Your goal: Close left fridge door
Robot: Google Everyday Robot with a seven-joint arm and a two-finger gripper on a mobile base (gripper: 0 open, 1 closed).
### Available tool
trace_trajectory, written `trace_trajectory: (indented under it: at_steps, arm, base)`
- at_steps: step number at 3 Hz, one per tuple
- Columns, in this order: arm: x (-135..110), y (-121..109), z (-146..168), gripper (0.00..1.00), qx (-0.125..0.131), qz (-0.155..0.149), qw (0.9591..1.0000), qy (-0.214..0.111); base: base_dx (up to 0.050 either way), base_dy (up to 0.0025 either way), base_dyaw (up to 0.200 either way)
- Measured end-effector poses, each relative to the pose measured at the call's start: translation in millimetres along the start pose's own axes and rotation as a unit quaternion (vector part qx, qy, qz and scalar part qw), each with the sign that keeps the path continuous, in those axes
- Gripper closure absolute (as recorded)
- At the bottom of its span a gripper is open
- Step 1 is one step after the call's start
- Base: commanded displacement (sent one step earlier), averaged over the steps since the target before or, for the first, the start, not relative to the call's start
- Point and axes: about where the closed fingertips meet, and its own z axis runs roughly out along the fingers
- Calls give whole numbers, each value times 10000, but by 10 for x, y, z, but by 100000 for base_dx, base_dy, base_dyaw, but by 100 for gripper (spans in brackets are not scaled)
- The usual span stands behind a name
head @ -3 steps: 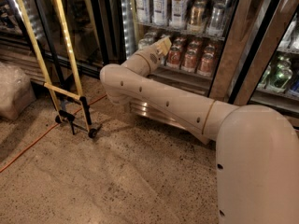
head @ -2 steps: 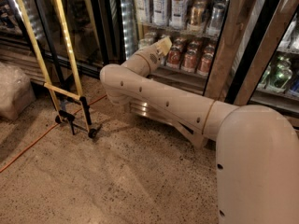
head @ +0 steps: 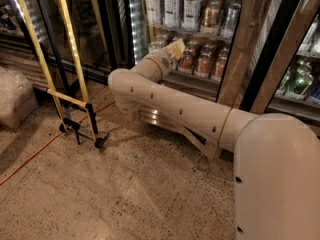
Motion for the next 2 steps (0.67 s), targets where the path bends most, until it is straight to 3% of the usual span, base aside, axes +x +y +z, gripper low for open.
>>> trace_trajectory:
  at_steps: [2]
  arm:
    - [145,-189,304,100,-14,306,9994,149]
  base:
    - [0,0,0]
